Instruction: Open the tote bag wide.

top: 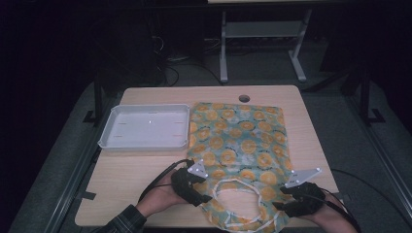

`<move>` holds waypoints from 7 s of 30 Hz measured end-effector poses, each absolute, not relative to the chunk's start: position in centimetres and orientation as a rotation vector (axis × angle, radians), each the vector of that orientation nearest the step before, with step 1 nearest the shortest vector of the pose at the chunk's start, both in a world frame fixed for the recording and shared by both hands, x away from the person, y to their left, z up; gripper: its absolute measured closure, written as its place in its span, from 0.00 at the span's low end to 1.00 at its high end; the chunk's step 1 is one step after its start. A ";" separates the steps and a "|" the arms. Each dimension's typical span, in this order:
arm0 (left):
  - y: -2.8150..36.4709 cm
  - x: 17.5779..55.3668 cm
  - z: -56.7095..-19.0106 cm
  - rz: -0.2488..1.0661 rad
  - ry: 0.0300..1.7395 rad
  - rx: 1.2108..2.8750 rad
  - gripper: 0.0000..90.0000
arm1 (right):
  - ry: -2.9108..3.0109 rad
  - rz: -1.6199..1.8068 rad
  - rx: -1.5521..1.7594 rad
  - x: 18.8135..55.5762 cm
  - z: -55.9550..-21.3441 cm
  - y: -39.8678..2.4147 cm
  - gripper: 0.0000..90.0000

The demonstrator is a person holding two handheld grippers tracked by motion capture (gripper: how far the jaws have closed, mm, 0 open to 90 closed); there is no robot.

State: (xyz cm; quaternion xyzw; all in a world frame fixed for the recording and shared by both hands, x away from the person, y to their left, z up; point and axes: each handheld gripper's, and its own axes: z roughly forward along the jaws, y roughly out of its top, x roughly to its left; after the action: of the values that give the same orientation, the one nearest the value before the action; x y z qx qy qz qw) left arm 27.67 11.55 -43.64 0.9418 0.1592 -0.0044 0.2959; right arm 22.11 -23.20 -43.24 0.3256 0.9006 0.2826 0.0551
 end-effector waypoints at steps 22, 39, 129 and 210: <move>10.4 26.5 -45.4 0.082 0.357 2.618 0.19 | 2.818 0.733 0.852 21.2 -45.3 -22.7 0.33; 11.1 27.5 -44.7 0.077 0.327 2.597 0.78 | 2.798 0.766 0.875 21.8 -45.0 -22.9 0.85; 11.7 44.0 -34.0 0.084 0.586 2.351 0.99 | 2.509 0.976 0.946 37.0 -35.8 -24.6 0.99; 14.2 40.3 -43.8 -0.223 0.778 2.311 0.98 | 2.716 0.701 0.962 34.5 -43.3 -21.5 0.98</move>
State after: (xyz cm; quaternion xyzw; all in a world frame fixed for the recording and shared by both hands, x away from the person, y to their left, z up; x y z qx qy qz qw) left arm 40.27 14.23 -43.78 0.8877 0.2988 -0.0856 0.3397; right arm 34.53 -21.50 -43.31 0.3232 0.9123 0.2356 0.0877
